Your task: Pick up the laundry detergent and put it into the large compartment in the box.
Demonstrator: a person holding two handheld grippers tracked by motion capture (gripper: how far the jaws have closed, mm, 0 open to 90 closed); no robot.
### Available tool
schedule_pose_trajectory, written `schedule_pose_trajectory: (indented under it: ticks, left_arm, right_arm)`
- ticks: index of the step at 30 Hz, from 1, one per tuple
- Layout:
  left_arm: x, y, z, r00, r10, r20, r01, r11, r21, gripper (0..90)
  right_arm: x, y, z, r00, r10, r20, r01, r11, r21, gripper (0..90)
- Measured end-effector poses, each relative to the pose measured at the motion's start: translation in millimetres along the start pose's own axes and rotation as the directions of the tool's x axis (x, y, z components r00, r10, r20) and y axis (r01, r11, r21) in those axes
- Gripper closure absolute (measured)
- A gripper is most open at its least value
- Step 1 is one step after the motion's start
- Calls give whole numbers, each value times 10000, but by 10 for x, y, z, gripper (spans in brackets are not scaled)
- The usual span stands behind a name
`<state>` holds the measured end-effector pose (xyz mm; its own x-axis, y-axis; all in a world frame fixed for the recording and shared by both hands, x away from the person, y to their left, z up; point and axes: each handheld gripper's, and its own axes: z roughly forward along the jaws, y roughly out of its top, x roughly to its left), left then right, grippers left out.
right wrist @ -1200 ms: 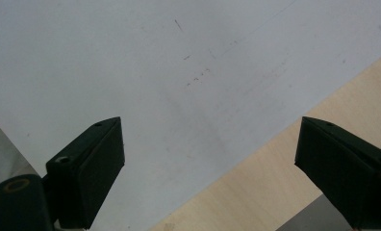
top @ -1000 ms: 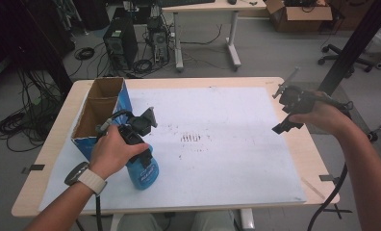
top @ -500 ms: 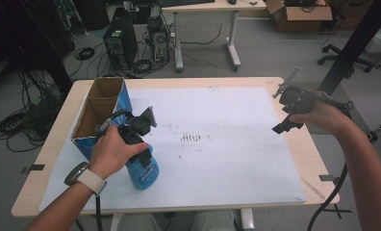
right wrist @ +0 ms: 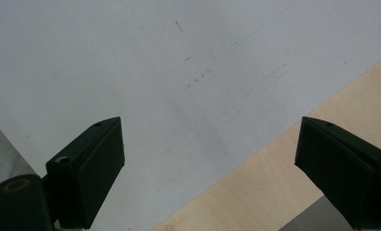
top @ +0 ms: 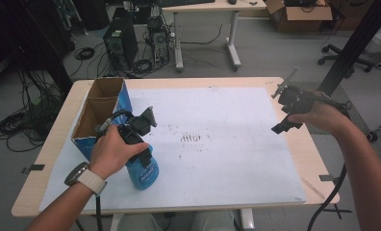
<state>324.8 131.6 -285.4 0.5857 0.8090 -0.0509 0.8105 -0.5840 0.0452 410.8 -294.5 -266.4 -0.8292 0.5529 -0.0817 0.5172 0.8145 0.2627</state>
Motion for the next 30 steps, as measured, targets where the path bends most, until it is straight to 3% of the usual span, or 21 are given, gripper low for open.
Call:
schedule_pose_trajectory:
  ticks: [8,11,25,26,30]
  left_arm:
    - [-19,-26,-95,10000,67,25,-66,9997,-222,375]
    - [-40,-35,-289,10000,44,56,-42,9992,-387,376]
    - [-25,-62,-882,9995,-229,-218,213,9971,-728,375]
    - [-18,-66,-1020,9991,-314,-279,290,9962,-821,376]
    - [-9,-67,-1213,9985,-340,-435,300,9957,-881,376]
  right_arm:
    - [-10,-8,-3,10000,34,-1,-34,10000,1,99]
    - [-12,-6,-2,10000,35,-5,-35,10000,8,99]
    - [-11,-7,-18,10000,30,-20,-30,10000,-41,100]
    - [-11,-4,-19,10000,34,-16,-34,10000,-62,100]
    - [-7,3,-15,10000,25,-20,-26,10000,-41,100]
